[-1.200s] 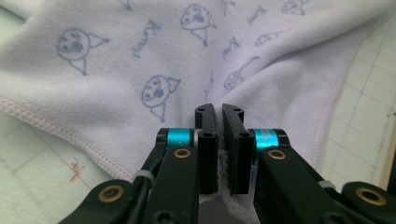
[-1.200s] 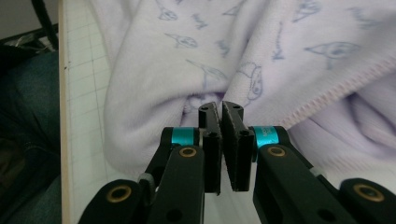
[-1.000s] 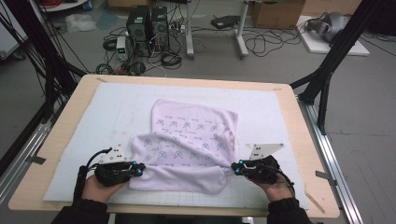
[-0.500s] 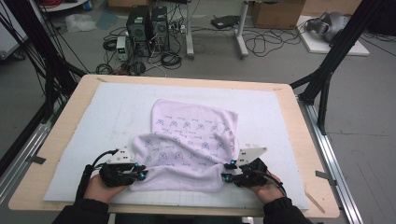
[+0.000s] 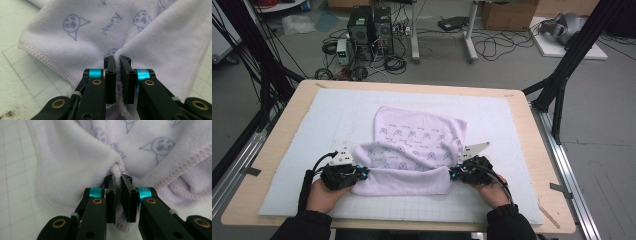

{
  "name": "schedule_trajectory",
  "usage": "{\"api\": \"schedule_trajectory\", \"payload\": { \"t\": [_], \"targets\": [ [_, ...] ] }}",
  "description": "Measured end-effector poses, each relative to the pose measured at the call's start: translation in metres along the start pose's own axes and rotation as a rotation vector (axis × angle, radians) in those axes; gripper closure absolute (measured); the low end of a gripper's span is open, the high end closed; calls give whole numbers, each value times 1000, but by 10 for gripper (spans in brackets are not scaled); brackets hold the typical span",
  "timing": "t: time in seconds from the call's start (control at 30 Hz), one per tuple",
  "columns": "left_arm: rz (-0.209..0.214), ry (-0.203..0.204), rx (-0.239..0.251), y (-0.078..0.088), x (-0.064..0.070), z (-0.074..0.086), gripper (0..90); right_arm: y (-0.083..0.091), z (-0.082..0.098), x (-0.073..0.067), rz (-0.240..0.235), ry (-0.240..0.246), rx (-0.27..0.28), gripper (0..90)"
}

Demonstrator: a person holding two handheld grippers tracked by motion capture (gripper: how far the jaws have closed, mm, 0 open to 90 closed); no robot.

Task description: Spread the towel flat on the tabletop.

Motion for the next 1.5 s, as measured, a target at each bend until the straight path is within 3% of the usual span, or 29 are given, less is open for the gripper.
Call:
{"api": "schedule_trajectory", "payload": {
  "t": [0.1,0.2,0.23,0.43,0.53,0.67,0.73,0.77,0.87,1.0,1.03,1.13,1.2,1.5],
  "targets": [
    [-13,-3,7,4,-1,0,721,5,-1,0,9,-2,50,717],
    [-15,-22,33,14,4,-1,675,14,-2,-4,22,13,79,704],
    [-12,-28,47,19,7,-2,627,24,-2,-11,17,33,121,698],
    [13,-70,122,39,21,-9,631,41,3,-29,2,84,196,720],
    [51,-95,101,34,26,-7,737,34,7,-35,-33,107,167,762],
    [79,-100,46,24,27,1,748,24,9,-35,-51,110,141,751],
    [91,-94,15,19,25,6,736,18,11,-34,-59,102,108,725],
    [93,-90,4,17,25,7,702,11,13,-33,-61,99,84,675],
    [103,-77,-40,10,24,13,630,4,16,-34,-85,93,60,653],
    [77,-101,-43,6,25,15,719,3,17,-34,-74,80,72,725],
    [78,-91,-46,7,24,15,824,4,17,-34,-75,77,71,811],
    [76,-89,-48,8,25,16,857,4,16,-35,-95,80,69,870],
    [70,-91,-51,9,27,16,864,6,18,-36,-115,63,61,872],
    [92,-93,-16,24,40,17,866,25,20,-57,-152,93,94,876]
  ]
}}
Point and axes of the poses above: each handheld gripper's, and its own axes: y roughly backward along the jaws, z roughly out of its underside, x roughly to its right, the point moved 7 cm from there along -y, roughly forward along the jaws, and after that the axes turned 5 degrees about z, right-handed, at the moved point
